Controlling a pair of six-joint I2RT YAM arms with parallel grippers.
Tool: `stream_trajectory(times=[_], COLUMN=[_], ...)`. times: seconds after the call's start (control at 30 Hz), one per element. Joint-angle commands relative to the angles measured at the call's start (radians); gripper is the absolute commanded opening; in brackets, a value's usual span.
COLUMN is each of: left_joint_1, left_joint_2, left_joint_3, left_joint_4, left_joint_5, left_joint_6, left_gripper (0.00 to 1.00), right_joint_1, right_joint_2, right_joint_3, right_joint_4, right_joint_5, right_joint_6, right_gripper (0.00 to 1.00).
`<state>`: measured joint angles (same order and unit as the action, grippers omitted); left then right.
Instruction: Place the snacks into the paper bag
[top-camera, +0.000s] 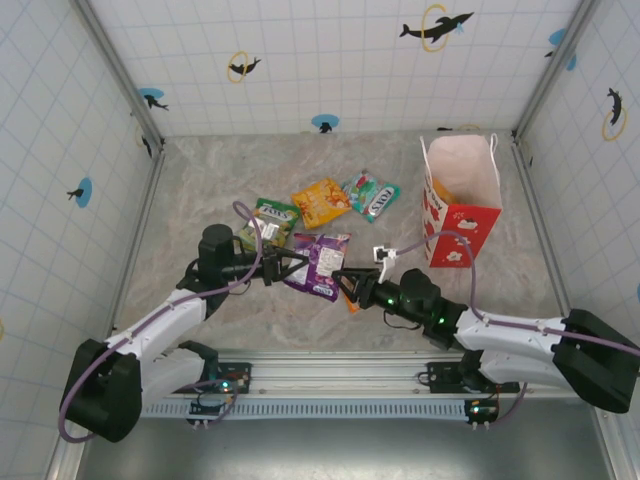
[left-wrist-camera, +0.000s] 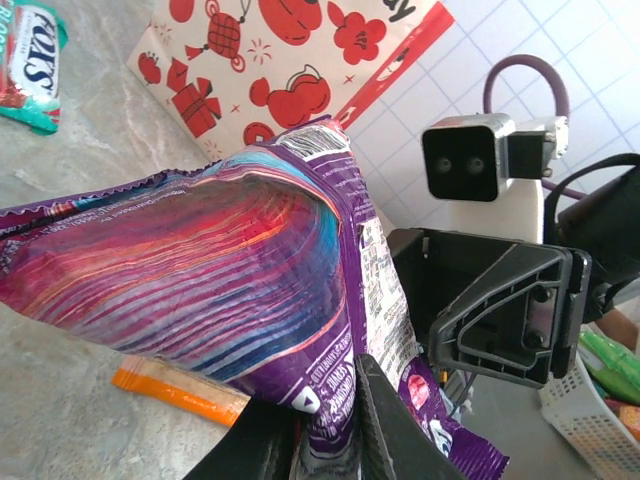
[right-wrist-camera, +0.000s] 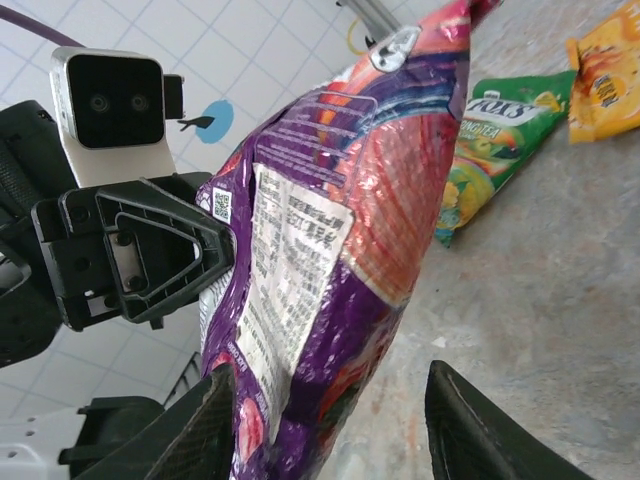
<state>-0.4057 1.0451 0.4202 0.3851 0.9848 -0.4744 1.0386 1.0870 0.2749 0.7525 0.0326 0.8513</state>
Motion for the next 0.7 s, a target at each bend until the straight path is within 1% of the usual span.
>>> stream_trajectory(times=[0.0,0.1,0.27,0.37,0.5,0.53,0.6,0.67], left_joint_1=[-0.012,-0.013,-0.012,-0.012,-0.012,-0.012,-0.013,-0.011], left_joint_2=[-0.003,-0.005,-0.013,-0.019,-0.019,-0.017,-0.016,-0.017], left_joint_3=[0.036,0.036,0.037,0.038,0.044,0.047,0.046,0.054], left_joint_4=[0.077,0.074,0.042,0.011,-0.030,-0.043,-0.063,-0.090], left_joint_5=[0.047,0.048,0.038,0.015,-0.024,-0.041,-0.075,-0.122], left_joint_6=[0.016,0.020,0.035,0.052,0.065,0.069,0.069,0.069], left_gripper=[0.15,0.15,0.17,0.21,0.35,0.41,0.55,0.67], right_joint_1=[-0.011,-0.019,-0.017,-0.017,-0.014,-0.014,-0.014,-0.015], right_joint_2=[0.030,0.052,0.057,0.043,0.017,0.011,-0.004,-0.022], right_joint_3=[0.023,0.036,0.038,0.038,0.046,0.048,0.061,0.090], right_joint_4=[0.120,0.144,0.147,0.138,0.090,0.075,0.031,-0.053], right_joint_5=[-0.047,-0.069,-0.066,-0.057,-0.034,-0.029,-0.016,0.006], right_joint_6=[0.045,0.050,0.039,0.024,-0.005,-0.013,-0.044,-0.091], right_gripper=[0.49,0.43,0.24,0.15,0.08,0.06,0.03,0.01])
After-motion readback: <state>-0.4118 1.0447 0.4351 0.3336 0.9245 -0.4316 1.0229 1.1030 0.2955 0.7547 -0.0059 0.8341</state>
